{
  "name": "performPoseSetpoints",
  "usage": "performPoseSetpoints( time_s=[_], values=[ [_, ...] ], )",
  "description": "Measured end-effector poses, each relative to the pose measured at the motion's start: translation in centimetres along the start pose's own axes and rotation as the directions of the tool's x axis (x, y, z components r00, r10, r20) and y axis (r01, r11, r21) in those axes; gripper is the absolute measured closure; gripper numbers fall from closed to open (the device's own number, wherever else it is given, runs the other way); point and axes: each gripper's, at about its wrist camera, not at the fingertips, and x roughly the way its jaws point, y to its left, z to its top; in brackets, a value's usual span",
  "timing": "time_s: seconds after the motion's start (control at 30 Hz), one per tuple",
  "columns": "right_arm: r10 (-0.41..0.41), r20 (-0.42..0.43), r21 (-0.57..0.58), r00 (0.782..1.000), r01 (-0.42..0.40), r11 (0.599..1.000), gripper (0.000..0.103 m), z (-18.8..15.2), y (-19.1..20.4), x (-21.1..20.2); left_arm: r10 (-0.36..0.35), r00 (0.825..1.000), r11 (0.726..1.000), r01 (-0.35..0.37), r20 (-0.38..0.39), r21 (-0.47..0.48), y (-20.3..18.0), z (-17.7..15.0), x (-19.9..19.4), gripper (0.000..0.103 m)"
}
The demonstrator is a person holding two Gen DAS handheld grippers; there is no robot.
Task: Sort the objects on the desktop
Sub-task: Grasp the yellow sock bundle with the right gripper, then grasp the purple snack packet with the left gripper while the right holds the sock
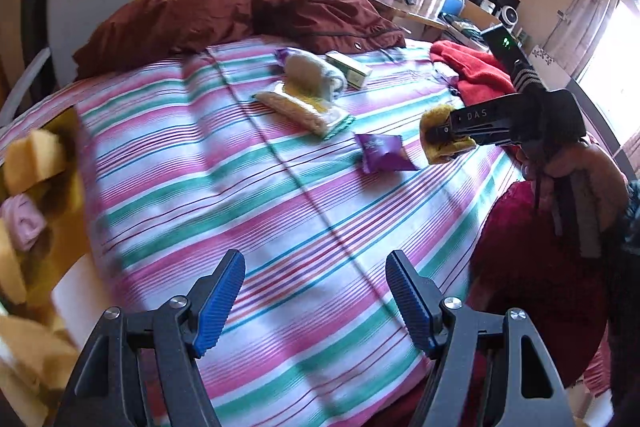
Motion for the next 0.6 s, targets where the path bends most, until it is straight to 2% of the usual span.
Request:
performPoseSetpoints(
  time_s=[0.23,0.6],
  values=[
    [-0.018,0.075,0.005,0.997,0.017,1.000,0.065,0.5,0.6,-1.7,-0.022,0.999,1.000,0.022,-0.035,0.002,-2.1,3.1,3.7,0.029],
    [0.020,0.105,0.013,0.994,-0.022,1.000,0.065,1.8,0.7,-1.2,-0.040,0.997,0.999,0.041,-0.073,0.016,-5.8,7.7,9.0,0.029]
  ],
)
